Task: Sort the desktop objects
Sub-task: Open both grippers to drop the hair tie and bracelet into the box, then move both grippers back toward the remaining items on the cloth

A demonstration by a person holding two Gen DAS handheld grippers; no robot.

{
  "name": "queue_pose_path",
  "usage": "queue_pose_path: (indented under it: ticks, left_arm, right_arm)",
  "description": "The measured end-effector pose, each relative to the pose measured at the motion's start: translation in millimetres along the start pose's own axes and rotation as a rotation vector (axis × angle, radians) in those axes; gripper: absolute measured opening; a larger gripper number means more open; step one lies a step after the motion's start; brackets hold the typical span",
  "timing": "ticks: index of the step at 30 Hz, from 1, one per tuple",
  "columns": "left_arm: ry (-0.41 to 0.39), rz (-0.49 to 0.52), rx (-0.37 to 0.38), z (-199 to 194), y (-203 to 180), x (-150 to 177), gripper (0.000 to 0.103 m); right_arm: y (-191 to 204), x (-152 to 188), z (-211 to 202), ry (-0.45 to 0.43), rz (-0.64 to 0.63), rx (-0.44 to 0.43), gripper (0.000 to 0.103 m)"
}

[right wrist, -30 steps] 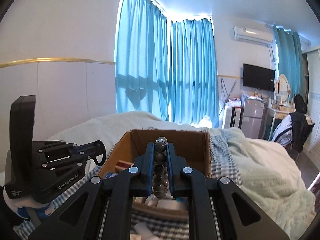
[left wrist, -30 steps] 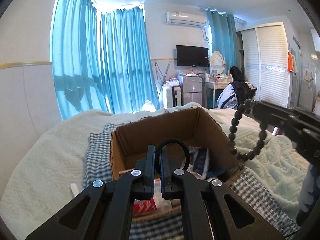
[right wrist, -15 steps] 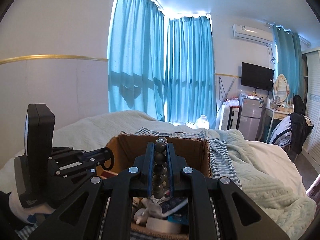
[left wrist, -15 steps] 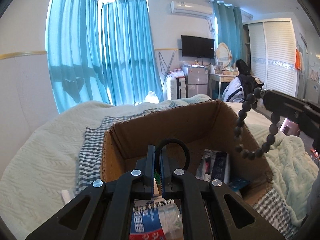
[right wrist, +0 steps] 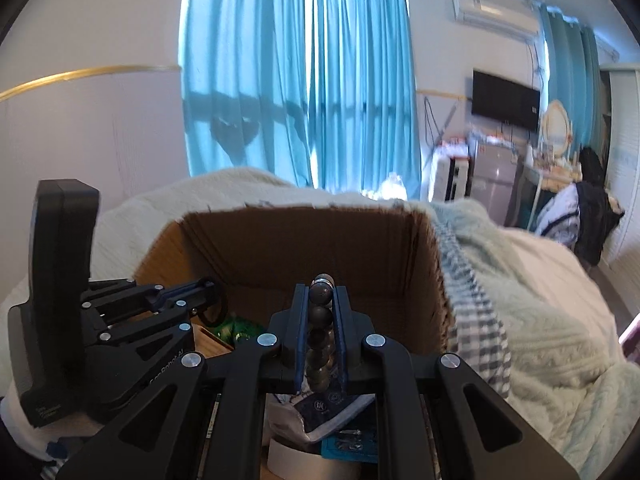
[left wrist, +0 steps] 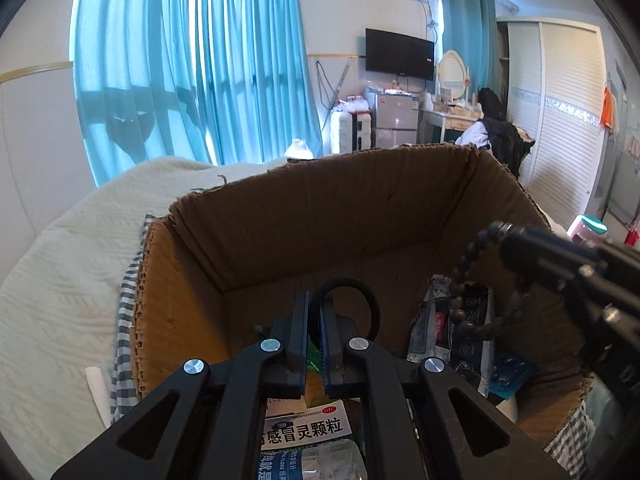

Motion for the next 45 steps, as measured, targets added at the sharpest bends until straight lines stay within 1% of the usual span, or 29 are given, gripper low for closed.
queue_pose_path:
  ticks: [1,2,3,4,5,6,7,8,9,10,12,13,14,15,16,19,20,21,24,28,30,32,34,38,43,45]
  left_arm:
    - [0.000,0.000,0.006,-1,0,0,0.011]
    - [0.002,-0.008,0.005,-1,1,1,0.020]
    - [0.005,-0.021,0.005,-1,2,2,0.025]
    - [0.002,-0.033,0.006,-3,3,1,0.037]
    - [-0.005,-0.039,0.004,-5,4,0,0.051]
    - [-0.019,-0.038,-0.001,-9,4,-2,0.056]
    - [-0.032,-0.036,-0.011,-14,5,-4,0.064]
    - [-0.040,-0.035,-0.017,-17,5,-6,0.068]
    - [-0.050,-0.037,-0.018,-21,6,-10,0.069]
    - [-0.058,-0.041,-0.017,-25,8,-13,0.070]
    - [-0.077,-0.055,-0.016,-36,10,-18,0.078]
    - [-0.087,-0.059,-0.018,-40,11,-21,0.086]
    - [-0.098,-0.064,-0.023,-46,12,-23,0.093]
    - [-0.111,-0.069,-0.032,-52,13,-26,0.096]
    - [-0.118,-0.074,-0.037,-56,14,-28,0.099]
    - [-0.138,-0.083,-0.034,-72,14,-36,0.103]
    - [-0.147,-0.085,-0.035,-80,14,-37,0.103]
    - [-0.152,-0.086,-0.036,-84,14,-40,0.103]
    - [-0.166,-0.103,-0.029,-101,14,-47,0.103]
    - [-0.201,-0.108,-0.024,-125,14,-52,0.103]
    - [-0.220,-0.117,-0.026,-137,14,-54,0.103]
    - [-0.237,-0.131,-0.021,-148,16,-54,0.103]
    - [-0.247,-0.138,-0.022,-156,19,-54,0.103]
    - [-0.277,-0.148,-0.059,-175,24,-44,0.103]
    - [-0.305,-0.226,-0.122,-189,44,-32,0.103]
    - [-0.310,-0.245,-0.129,-191,50,-25,0.103]
  right_arm:
    - [1,4,4,0.019,0.003,-0.002,0.011]
    - [0,8,6,0.028,0.000,0.003,0.011]
    - [1,11,7,0.035,-0.005,0.010,0.011]
    - [1,14,8,0.046,-0.011,0.020,0.011]
    - [0,17,9,0.057,-0.010,0.029,0.011]
    - [0,18,8,0.057,-0.004,0.030,0.014]
    - [-1,18,6,0.052,0.000,0.033,0.017]
    - [-2,17,3,0.045,0.000,0.039,0.030]
    - [-3,15,0,0.037,-0.003,0.043,0.040]
    - [-5,12,-5,0.021,-0.005,0.051,0.042]
    - [-8,7,-13,-0.001,-0.001,0.060,0.043]
    - [-10,4,-17,-0.008,0.005,0.062,0.044]
    - [-13,1,-22,-0.017,0.019,0.063,0.049]
    - [-16,-1,-28,-0.024,0.034,0.061,0.054]
    - [-17,-2,-32,-0.029,0.042,0.059,0.056]
    - [-23,-9,-51,-0.057,0.060,0.065,0.062]
    - [-24,-9,-56,-0.064,0.062,0.066,0.067]
    - [-26,-11,-63,-0.076,0.066,0.066,0.074]
    - [-30,-15,-84,-0.120,0.082,0.076,0.087]
    - [-27,-22,-107,-0.163,0.076,0.102,0.091]
    - [-26,-27,-115,-0.175,0.077,0.107,0.098]
    - [-25,-29,-124,-0.186,0.090,0.096,0.103]
    - [-21,-30,-133,-0.190,0.098,0.081,0.103]
    - [-13,-20,-152,-0.199,0.050,0.115,0.103]
    - [-8,-6,-165,-0.183,0.031,0.135,0.103]
    - [-4,-2,-167,-0.176,0.029,0.137,0.103]
Point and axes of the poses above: each gripper's, at about its wrist camera, not at the fingertips, and z roughly the way its jaws point, y to its left, x to its underside, the point moved 9 cm from there along z, roughly the way its jaws point, and after that the axes turned 8 degrees about x, right-handed, at the moved point
